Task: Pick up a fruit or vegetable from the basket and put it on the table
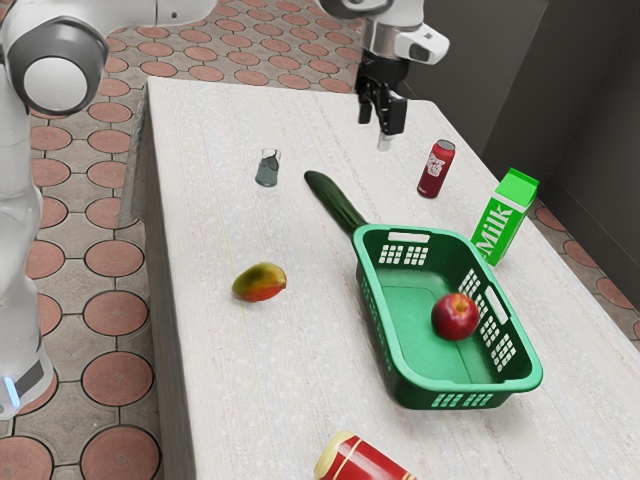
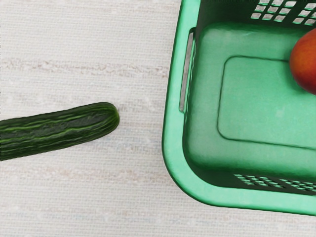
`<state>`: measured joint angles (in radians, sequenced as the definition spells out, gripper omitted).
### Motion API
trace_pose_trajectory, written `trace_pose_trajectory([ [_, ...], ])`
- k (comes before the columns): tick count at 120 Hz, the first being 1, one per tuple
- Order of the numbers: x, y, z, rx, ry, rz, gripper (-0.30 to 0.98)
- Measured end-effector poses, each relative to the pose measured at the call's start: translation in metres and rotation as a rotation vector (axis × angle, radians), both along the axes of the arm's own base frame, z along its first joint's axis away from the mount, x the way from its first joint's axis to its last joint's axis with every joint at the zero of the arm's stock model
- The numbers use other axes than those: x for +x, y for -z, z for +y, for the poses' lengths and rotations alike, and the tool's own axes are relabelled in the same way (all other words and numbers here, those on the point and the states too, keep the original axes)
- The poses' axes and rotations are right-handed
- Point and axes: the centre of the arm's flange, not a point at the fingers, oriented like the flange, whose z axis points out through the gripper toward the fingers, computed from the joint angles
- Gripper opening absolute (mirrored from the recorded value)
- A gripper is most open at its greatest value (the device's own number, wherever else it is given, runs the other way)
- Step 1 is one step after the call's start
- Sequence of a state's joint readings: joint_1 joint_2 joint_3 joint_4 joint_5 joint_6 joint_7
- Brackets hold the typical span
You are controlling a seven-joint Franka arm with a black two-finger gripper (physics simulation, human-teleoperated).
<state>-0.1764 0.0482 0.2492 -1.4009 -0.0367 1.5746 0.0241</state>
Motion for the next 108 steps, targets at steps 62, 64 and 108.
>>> trace_pose_trajectory([
  [62, 0.066, 0.025, -0.107, 0.018, 0.173, -0.037, 0.69],
  [64, 0.068, 0.029, -0.117, 0.014, 0.19, -0.036, 0.69],
  [108, 0.14, 0.125, -0.189, 0.058, 0.25, -0.017, 0.69],
])
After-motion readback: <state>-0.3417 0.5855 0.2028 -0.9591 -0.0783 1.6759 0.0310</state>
